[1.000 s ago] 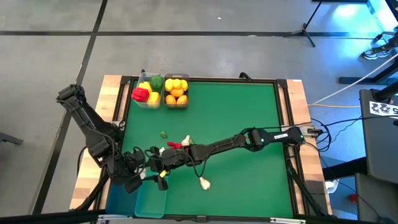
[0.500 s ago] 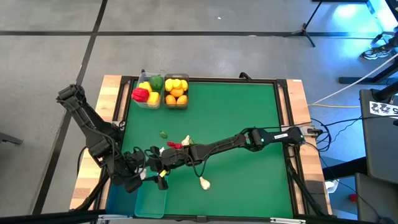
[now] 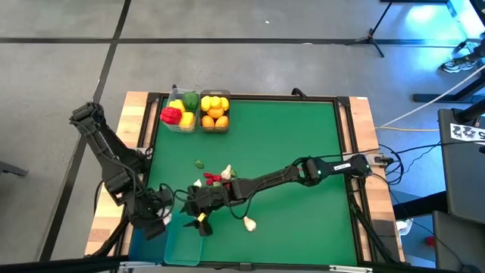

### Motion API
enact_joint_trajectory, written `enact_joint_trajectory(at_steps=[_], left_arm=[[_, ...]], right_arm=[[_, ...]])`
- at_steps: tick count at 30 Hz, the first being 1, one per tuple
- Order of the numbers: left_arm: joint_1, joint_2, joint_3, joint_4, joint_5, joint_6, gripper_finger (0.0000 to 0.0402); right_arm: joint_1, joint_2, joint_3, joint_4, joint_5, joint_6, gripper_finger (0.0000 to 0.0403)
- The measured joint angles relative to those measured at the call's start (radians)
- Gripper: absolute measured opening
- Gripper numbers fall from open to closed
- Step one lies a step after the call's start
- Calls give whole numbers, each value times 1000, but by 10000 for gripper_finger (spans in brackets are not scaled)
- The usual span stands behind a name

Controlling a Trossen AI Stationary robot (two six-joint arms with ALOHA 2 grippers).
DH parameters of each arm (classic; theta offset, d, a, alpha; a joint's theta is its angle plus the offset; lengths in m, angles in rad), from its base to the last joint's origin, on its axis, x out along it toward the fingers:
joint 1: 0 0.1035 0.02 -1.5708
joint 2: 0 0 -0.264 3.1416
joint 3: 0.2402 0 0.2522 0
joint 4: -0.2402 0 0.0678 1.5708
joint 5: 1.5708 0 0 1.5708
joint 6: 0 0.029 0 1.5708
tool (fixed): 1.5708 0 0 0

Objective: Sort produce into baskets
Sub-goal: Put the white garlic into the blue bin

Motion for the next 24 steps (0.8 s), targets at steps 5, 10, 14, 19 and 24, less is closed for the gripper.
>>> enact_joint_trajectory(at_steps=[5, 10, 14, 19, 24], left_arm=[[-72, 0, 0, -57, 7, -70, 159], [-113, 0, 0, -65, 8, -74, 148], [-113, 0, 0, -65, 39, -89, 158], [-114, 0, 0, -66, 78, -94, 198], [-113, 0, 0, -84, 53, -98, 253]], right_arm=[[0, -3, 2, -97, -23, -1, 246], [-2, -15, 2, -100, -7, -12, 246], [-2, -48, 2, -127, 23, -53, 246], [-4, -123, 2, -313, 228, -189, 246], [-43, -157, 4, -506, 311, -233, 246]])
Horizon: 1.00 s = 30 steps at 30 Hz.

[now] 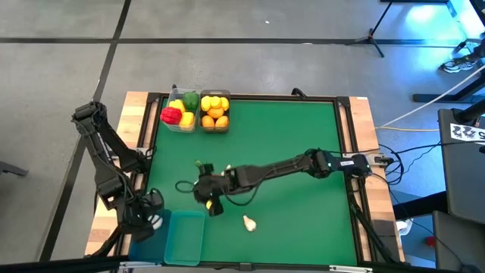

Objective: Sort produce into baskets
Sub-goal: Put the white garlic into the blue bin

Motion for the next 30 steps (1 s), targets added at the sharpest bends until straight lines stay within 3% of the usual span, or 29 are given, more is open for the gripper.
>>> enact_joint_trajectory(at_steps=[4, 7, 13, 23, 30], left_arm=[[0, 0, 0, -14, -4, -47, 288], [0, 0, 0, -16, -21, -58, 303], [0, 1, 0, -44, -66, -60, 310], [0, 1, 0, -146, -72, -190, 309], [0, 1, 0, -168, -201, -215, 311]], right_arm=[[-45, 14, -7, -122, -111, 146, 246], [-62, 22, -28, -151, -136, 167, 246], [-42, 21, -42, -97, -136, 158, 246], [-17, 67, -43, -89, -104, 161, 246], [-19, 69, -43, -100, -73, 165, 246]])
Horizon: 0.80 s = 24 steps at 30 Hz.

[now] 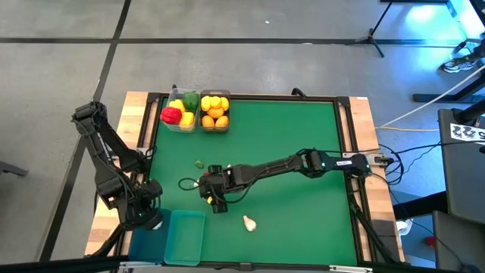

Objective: Sort produce into baskets
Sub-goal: Put the white garlic into the blue bin

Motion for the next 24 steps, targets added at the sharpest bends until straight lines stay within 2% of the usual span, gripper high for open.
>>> enact_joint_trajectory(at_steps=[5, 10, 13, 17, 21, 24], left_arm=[[0, 0, 0, 7, -91, 7, 311], [0, 0, 0, 7, -119, 7, 311], [0, 0, 0, 7, -120, 10, 311], [0, 0, 0, 8, -146, -13, 311], [0, 0, 0, 52, -289, -6, 311], [0, 0, 0, 96, -424, 15, 311]], right_arm=[[0, 14, 0, -4, 6, 18, 246], [1, 29, 0, -32, 18, 18, 242], [1, 37, 1, -35, 34, 19, 224], [1, 38, 0, -39, 37, 19, 180], [1, 34, 0, -45, 27, 24, 128], [1, 17, 0, -42, 1, 27, 106]])
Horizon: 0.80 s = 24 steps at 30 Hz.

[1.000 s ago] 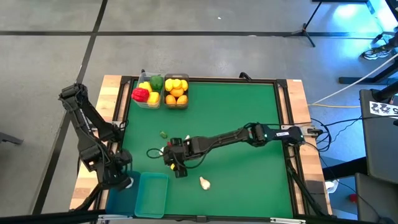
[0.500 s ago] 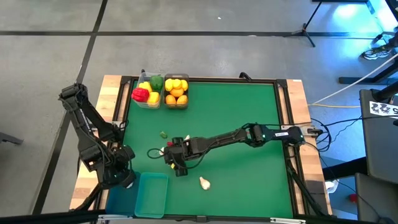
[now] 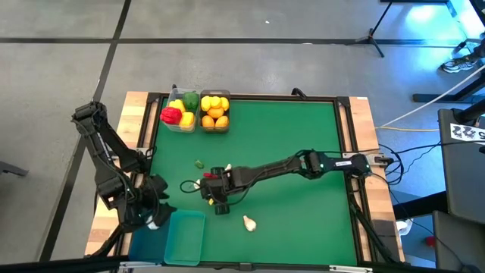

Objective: Sort produce into baskets
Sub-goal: Put the white garlic into the blue bin

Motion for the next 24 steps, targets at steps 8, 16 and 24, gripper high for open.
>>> enact_joint_trajectory(at_steps=[8, 16, 24], left_arm=[[-29, 0, 0, 45, -313, -37, 312], [-195, -10, 0, 54, -856, -107, 312], [-269, -10, 0, 41, -1000, -39, 312]], right_arm=[[-8, -76, 45, 60, -15, 0, 123], [-54, -180, 52, 197, -52, 43, 129], [-79, -229, 54, 445, -237, 184, 129]])
